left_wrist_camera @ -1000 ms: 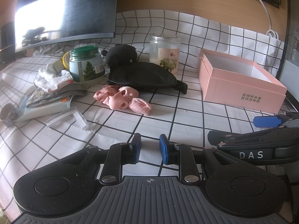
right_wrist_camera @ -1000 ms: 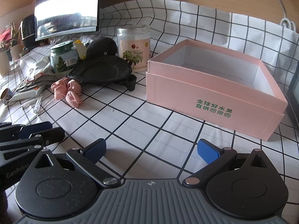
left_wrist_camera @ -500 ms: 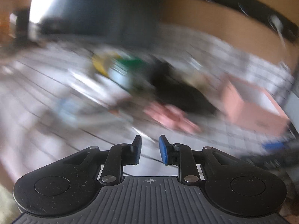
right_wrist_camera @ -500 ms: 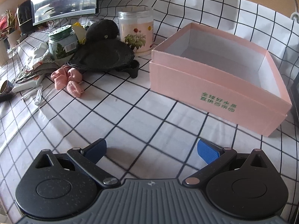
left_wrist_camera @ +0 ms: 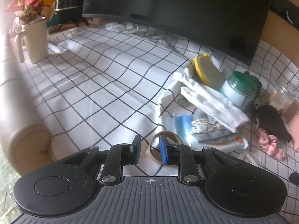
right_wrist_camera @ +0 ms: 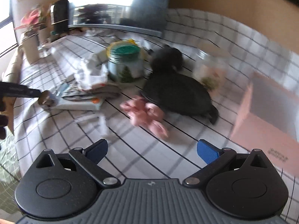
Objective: Organize soft objects
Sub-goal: 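Move the left tool to the small brown ring and close on it, then carry the brown ring with the left tool into the pink box and open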
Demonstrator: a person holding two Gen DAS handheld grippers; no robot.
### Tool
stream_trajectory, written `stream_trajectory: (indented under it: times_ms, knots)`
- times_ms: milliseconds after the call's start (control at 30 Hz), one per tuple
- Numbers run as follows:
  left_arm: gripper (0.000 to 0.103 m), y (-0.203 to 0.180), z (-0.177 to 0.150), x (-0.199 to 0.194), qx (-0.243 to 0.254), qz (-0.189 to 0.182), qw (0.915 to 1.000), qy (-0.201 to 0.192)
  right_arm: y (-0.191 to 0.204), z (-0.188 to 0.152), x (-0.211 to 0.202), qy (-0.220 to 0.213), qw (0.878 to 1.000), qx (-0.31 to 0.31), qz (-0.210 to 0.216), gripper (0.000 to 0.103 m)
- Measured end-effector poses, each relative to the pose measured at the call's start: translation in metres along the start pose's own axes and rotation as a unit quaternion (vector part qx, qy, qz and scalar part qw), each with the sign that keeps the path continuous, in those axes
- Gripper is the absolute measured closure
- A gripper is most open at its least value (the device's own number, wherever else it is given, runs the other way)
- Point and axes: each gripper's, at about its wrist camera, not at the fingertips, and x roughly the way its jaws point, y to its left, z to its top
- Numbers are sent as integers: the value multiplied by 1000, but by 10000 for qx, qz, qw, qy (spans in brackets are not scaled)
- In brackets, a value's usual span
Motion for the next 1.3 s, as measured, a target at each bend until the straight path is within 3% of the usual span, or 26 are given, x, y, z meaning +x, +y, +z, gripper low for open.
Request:
stream_trajectory:
  times_ms: [200, 367, 467, 600, 867, 967, 1033, 1067, 1300]
  knots:
    - [79, 4, -1, 16, 246, -326, 9990, 158, 25, 3, 4, 62, 9994, -327, 124, 1]
    - [79, 1, -6, 24, 315, -394, 9987, 100, 39, 1, 6, 4, 9983, -555, 154, 1]
    - [85, -2, -10, 24, 463, -246, 9986, 63, 44, 5, 9, -44, 9981, -545, 273, 1]
    - [92, 5, -12, 18, 219, -445, 9988, -21, 55, 16, 23, -74, 9972, -414, 622, 10]
    - [93, 1, -14, -14, 403, -763, 9961, -197, 82, 32, 69, 57, 9935, -526, 1011, 19]
    - [93, 2, -13, -25, 376, -885, 9951, -232, 86, 30, 78, 131, 9932, -619, 979, 22]
    - [93, 0, -12, -30, 401, -945, 9945, -219, 85, 29, 78, 81, 9935, -673, 916, 37]
    - [93, -1, -12, -32, 424, -983, 9940, -210, 85, 30, 76, 76, 9931, -712, 928, 40]
    - [93, -33, -8, -39, 770, -1648, 9833, -49, 56, 25, 25, -164, 9953, -471, 830, 40]
